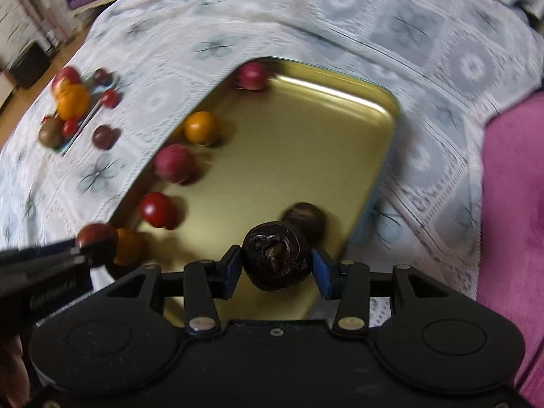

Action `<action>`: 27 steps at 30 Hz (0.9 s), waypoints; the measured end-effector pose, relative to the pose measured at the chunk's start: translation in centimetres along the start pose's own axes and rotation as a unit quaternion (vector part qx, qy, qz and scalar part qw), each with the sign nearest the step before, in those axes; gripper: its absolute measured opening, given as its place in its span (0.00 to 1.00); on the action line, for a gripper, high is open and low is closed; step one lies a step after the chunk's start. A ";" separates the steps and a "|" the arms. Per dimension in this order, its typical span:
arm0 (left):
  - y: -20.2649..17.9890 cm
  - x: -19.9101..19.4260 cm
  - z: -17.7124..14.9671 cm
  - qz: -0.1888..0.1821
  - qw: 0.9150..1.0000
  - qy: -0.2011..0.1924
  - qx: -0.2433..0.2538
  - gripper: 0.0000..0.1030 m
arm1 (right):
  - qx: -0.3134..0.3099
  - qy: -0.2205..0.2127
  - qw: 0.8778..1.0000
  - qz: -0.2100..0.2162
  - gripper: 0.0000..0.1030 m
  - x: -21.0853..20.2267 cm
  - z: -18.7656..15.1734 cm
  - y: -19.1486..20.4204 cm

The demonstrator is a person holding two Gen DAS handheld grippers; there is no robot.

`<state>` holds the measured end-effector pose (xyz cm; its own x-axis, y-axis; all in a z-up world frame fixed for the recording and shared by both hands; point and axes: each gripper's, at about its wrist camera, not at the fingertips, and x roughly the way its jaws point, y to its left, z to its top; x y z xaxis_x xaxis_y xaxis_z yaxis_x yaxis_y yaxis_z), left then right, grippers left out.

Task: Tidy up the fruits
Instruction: 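Carry the plum and the dark purple fruit over the gold tray with both tools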

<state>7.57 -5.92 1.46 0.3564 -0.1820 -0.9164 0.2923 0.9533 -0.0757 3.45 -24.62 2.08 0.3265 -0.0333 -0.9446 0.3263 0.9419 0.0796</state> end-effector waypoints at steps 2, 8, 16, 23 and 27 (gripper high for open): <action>-1.2 0.0 -0.1 0.000 1.000 0.003 0.009 0.42 | 0.017 0.000 1.000 0.004 0.45 -0.2 0.1 -1.2; -4.0 0.5 0.2 -0.005 1.000 0.010 0.025 0.42 | 0.054 -0.017 0.998 0.004 0.45 -1.0 1.8 -3.4; -6.4 2.5 1.5 0.007 0.999 0.023 0.025 0.42 | 0.058 -0.032 0.998 -0.001 0.45 0.3 5.7 -4.3; -7.3 4.4 2.4 0.020 0.999 0.034 0.020 0.42 | 0.026 -0.033 0.999 0.004 0.45 2.8 7.0 -5.0; -7.5 5.4 2.6 0.031 0.999 0.037 0.021 0.42 | 0.009 -0.051 0.998 0.026 0.45 2.5 6.4 -5.4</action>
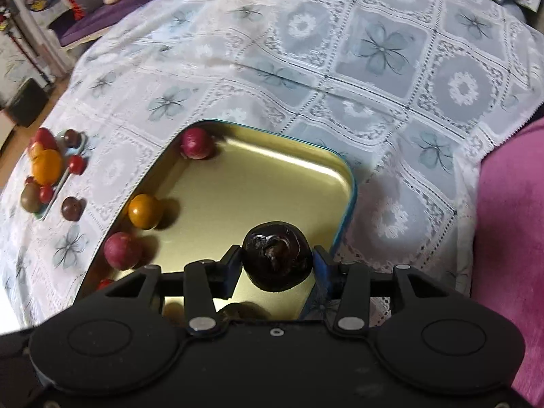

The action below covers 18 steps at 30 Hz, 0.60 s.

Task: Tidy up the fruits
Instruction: 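Carry the plum and the dark purple fruit over the gold tray with both tools, then open the left tool to drop the plum while the right tool releases the dark fruit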

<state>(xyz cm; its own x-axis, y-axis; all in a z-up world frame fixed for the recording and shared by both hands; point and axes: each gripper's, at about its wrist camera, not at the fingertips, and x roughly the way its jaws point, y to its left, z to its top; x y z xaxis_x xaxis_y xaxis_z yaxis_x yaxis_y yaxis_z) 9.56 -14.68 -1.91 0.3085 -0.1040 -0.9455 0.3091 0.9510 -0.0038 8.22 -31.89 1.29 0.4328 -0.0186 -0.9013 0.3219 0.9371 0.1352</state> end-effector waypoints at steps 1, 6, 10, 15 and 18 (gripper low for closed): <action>0.0 0.2 0.1 0.002 1.000 0.000 -0.002 0.42 | -0.002 -0.007 1.000 0.005 0.45 -0.2 -0.1 0.0; 0.1 0.9 0.3 0.003 1.000 0.001 -0.006 0.42 | -0.009 -0.029 0.999 0.045 0.45 -0.8 -0.3 0.6; 0.0 0.6 0.4 0.002 1.000 -0.007 -0.007 0.42 | -0.003 -0.025 0.998 0.051 0.45 -0.5 -0.2 0.6; 0.0 0.5 0.3 0.005 1.000 -0.007 -0.010 0.43 | 0.004 -0.025 0.999 0.045 0.45 -0.4 -0.2 0.2; 0.2 0.4 0.0 0.008 1.000 -0.004 -0.012 0.43 | 0.005 -0.025 0.999 0.043 0.46 -0.4 -0.4 0.1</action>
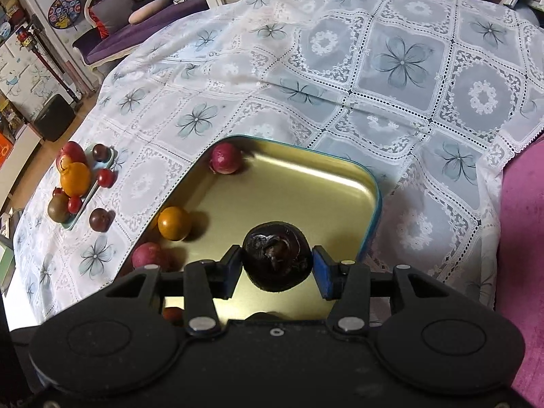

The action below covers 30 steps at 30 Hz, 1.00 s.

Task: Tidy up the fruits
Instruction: 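Open the left tool to drop the plum while the right tool releases the dark fruit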

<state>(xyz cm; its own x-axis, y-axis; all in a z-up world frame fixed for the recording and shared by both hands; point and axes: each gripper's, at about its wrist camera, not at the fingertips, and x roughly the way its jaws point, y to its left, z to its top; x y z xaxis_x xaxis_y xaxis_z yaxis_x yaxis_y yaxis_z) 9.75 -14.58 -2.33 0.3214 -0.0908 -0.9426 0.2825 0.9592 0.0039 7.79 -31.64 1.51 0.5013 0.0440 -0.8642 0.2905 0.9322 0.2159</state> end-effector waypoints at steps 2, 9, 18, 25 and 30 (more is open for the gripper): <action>0.1 0.0 -0.2 -0.001 1.000 0.001 -0.002 0.43 | -0.002 -0.001 1.000 -0.002 0.46 0.0 -0.1 0.1; 0.2 -0.6 -0.5 0.011 1.000 -0.008 -0.007 0.43 | -0.003 -0.017 1.000 -0.005 0.46 -0.7 -0.2 0.1; -0.1 -1.3 -0.9 0.016 1.000 -0.011 -0.011 0.46 | 0.001 -0.020 1.000 -0.006 0.46 -1.0 -0.4 -0.4; 0.1 -1.7 -1.0 0.017 1.000 -0.011 -0.014 0.46 | -0.006 -0.019 1.000 -0.009 0.46 -1.1 -0.7 -0.2; 0.5 -1.9 -1.0 0.015 1.000 -0.011 -0.016 0.46 | -0.015 -0.019 1.000 -0.014 0.46 -0.9 -0.9 0.2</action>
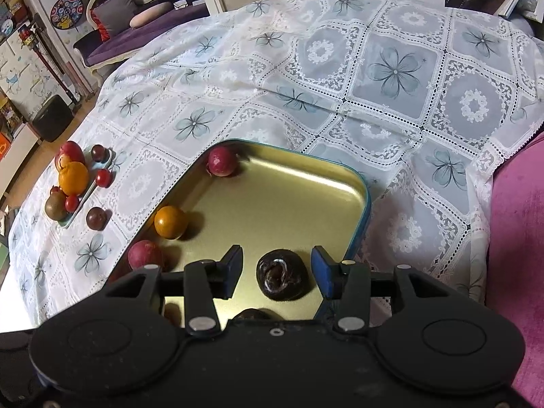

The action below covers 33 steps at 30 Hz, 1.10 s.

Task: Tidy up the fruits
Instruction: 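Open the left tool to drop the plum while the right tool releases the dark fruit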

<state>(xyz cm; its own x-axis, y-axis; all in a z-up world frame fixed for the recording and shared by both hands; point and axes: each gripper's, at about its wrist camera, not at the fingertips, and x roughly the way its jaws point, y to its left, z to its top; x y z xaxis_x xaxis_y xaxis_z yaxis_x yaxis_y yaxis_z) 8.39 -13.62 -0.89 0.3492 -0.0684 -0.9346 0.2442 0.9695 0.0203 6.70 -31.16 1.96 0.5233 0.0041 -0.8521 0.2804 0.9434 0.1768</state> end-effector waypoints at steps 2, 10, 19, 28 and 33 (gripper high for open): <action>0.3 0.0 0.0 -0.002 1.000 -0.001 -0.002 0.46 | -0.005 -0.002 1.000 -0.002 0.46 0.0 -0.1 0.2; 1.8 -0.3 0.2 0.004 1.000 -0.013 -0.006 0.46 | -0.024 -0.005 1.000 0.000 0.46 0.0 -0.6 1.2; 5.3 -0.4 0.6 0.018 0.999 -0.025 -0.022 0.46 | -0.058 0.010 0.998 -0.009 0.46 1.2 -1.5 3.0; 9.9 0.3 1.2 0.017 0.998 -0.025 -0.049 0.46 | -0.077 -0.001 0.997 0.010 0.46 1.6 -2.0 4.6; 12.9 1.4 2.1 0.021 0.997 -0.022 -0.068 0.46 | -0.075 0.007 0.997 0.018 0.46 2.5 -2.1 5.0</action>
<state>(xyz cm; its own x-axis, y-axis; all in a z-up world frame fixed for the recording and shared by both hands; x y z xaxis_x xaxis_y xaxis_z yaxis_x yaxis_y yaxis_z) 13.93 -1.68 -1.23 0.3972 -0.0344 -0.9171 0.1051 0.9944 0.0082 7.69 -25.77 -0.33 0.5202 0.0429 -0.8530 0.1365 0.9817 0.1326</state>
